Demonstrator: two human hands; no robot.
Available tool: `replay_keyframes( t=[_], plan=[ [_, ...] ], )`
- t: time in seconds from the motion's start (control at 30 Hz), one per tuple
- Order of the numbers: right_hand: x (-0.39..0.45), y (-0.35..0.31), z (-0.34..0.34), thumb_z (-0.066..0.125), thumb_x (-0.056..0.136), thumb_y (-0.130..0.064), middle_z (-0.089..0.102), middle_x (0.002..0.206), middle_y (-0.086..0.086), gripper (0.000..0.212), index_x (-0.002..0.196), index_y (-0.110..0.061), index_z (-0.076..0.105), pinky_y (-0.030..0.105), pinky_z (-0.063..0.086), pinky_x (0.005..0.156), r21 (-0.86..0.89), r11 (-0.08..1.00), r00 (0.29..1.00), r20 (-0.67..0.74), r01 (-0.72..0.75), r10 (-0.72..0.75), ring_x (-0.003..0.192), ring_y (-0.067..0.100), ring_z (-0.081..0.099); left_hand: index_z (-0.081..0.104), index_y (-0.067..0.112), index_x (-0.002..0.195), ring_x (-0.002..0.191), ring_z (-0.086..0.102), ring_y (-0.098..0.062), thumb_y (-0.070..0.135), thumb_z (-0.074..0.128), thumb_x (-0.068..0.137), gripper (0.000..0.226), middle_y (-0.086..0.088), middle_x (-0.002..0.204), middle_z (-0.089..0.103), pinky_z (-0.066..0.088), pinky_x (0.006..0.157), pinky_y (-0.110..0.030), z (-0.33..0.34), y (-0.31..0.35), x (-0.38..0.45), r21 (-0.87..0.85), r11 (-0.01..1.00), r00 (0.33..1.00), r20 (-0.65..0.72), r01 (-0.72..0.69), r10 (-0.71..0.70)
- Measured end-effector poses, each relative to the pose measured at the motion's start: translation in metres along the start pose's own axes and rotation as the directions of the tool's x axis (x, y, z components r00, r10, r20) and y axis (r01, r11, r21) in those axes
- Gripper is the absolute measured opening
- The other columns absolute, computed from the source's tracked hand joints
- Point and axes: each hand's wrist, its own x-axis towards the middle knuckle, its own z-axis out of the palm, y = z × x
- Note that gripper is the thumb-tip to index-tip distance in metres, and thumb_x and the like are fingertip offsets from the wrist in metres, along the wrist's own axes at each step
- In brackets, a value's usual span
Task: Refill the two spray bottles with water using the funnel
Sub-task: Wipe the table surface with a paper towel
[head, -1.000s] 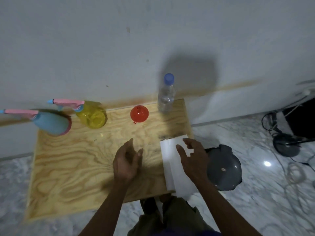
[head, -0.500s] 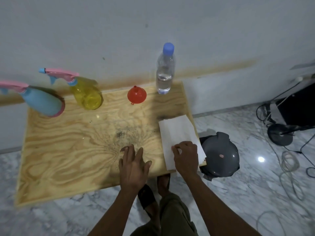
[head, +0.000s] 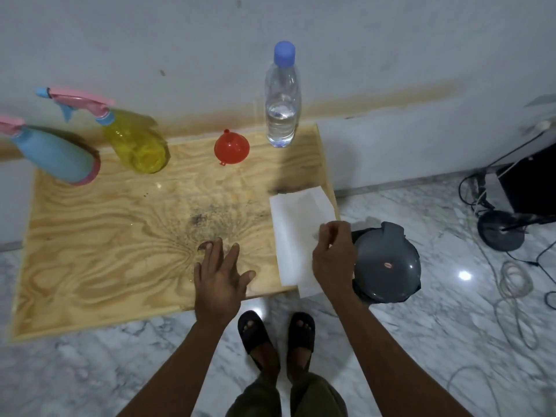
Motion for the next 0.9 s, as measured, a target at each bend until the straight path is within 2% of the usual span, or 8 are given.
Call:
replay_keyframes(
  t=[0.1, 0.17, 0.23, 0.37, 0.53, 0.63, 0.77, 0.9],
  plan=[
    [0.006, -0.002, -0.002, 0.048, 0.102, -0.029, 0.063, 0.096, 0.002, 0.016, 0.112, -0.017, 0.047, 0.024, 0.043, 0.068, 0.012, 1.000, 0.998, 0.061, -0.010, 0.009, 0.079, 0.012, 0.059, 0.047, 0.026, 0.149, 0.155, 0.010, -0.025, 0.074, 0.038, 0.086, 0.079, -0.006, 0.167, 0.019, 0.013, 0.118, -0.061, -0.001, 0.000, 0.000, -0.026, 1.000, 1.000, 0.016, 0.011, -0.011],
    [0.007, 0.002, -0.002, 0.060, 0.095, -0.040, 0.055, 0.118, -0.004, 0.045, 0.131, -0.018, 0.045, 0.026, 0.043, 0.085, -0.034, 0.999, 0.976, 0.213, -0.029, 0.036, 0.102, 0.011, 0.053, 0.046, 0.026, 0.149, 0.155, 0.008, -0.026, 0.077, 0.036, 0.084, 0.083, -0.006, 0.167, 0.017, 0.013, 0.118, -0.061, -0.001, 0.001, 0.001, -0.029, 0.999, 0.999, 0.028, 0.024, -0.023],
    [0.007, 0.010, -0.002, 0.073, 0.086, -0.040, 0.045, 0.123, -0.007, 0.066, 0.140, -0.017, 0.043, 0.023, 0.037, 0.091, -0.130, 0.991, 0.940, 0.340, 0.007, 0.038, 0.110, 0.010, 0.046, 0.046, 0.026, 0.149, 0.155, 0.009, -0.027, 0.081, 0.034, 0.083, 0.087, -0.007, 0.167, 0.018, 0.014, 0.118, -0.062, -0.002, 0.003, 0.002, -0.031, 0.999, 0.999, 0.026, 0.027, -0.027],
    [0.006, 0.023, 0.001, 0.067, 0.093, -0.017, 0.042, 0.104, -0.001, 0.030, 0.122, -0.009, 0.063, 0.022, 0.042, 0.079, -0.314, 0.931, 0.929, 0.366, 0.185, -0.061, 0.098, 0.022, 0.056, 0.045, 0.026, 0.149, 0.155, 0.009, -0.028, 0.087, 0.031, 0.080, 0.094, -0.008, 0.167, 0.017, 0.014, 0.118, -0.064, -0.003, 0.004, 0.004, -0.038, 0.998, 0.998, 0.036, 0.044, -0.042],
    [0.000, 0.015, -0.006, 0.061, 0.095, -0.022, 0.060, 0.101, 0.003, 0.016, 0.107, -0.012, 0.062, 0.041, 0.048, 0.078, -0.313, 0.895, 0.938, 0.243, 0.318, -0.249, 0.096, 0.026, 0.053, 0.047, 0.025, 0.148, 0.154, 0.014, -0.030, 0.093, 0.025, 0.076, 0.101, -0.010, 0.166, 0.020, 0.020, 0.115, -0.066, 0.000, 0.001, 0.005, -0.016, 0.999, 0.999, 0.016, 0.045, -0.044],
    [0.002, 0.002, -0.011, 0.051, 0.100, -0.027, 0.059, 0.097, 0.003, 0.019, 0.115, -0.016, 0.052, 0.041, 0.050, 0.076, -0.191, 0.972, 0.963, 0.252, 0.140, -0.089, 0.090, 0.025, 0.057, 0.049, 0.024, 0.148, 0.154, 0.015, -0.031, 0.092, 0.025, 0.077, 0.101, -0.010, 0.166, 0.021, 0.022, 0.114, -0.066, 0.003, -0.001, 0.005, -0.017, 0.999, 0.999, 0.003, 0.034, -0.034],
    [0.003, -0.009, -0.010, 0.050, 0.101, -0.026, 0.062, 0.094, -0.003, 0.017, 0.116, -0.021, 0.049, 0.027, 0.048, 0.063, 0.001, 1.000, 0.967, 0.255, 0.017, -0.017, 0.084, 0.020, 0.063, 0.049, 0.024, 0.148, 0.154, 0.015, -0.031, 0.088, 0.027, 0.081, 0.096, -0.009, 0.166, 0.022, 0.022, 0.114, -0.065, 0.006, 0.003, 0.004, -0.020, 1.000, 1.000, -0.009, 0.017, -0.017],
    [0.000, -0.020, -0.002, 0.063, 0.094, -0.039, 0.060, 0.112, -0.004, 0.047, 0.132, -0.019, 0.046, 0.030, 0.049, 0.077, 0.052, 0.994, 0.936, 0.344, -0.098, 0.074, 0.097, 0.019, 0.061, 0.042, 0.027, 0.151, 0.156, 0.007, -0.025, 0.078, 0.037, 0.086, 0.083, -0.003, 0.168, 0.014, 0.014, 0.120, -0.060, 0.005, 0.005, 0.001, -0.018, 0.999, 0.999, 0.031, 0.030, -0.030]
  ],
)
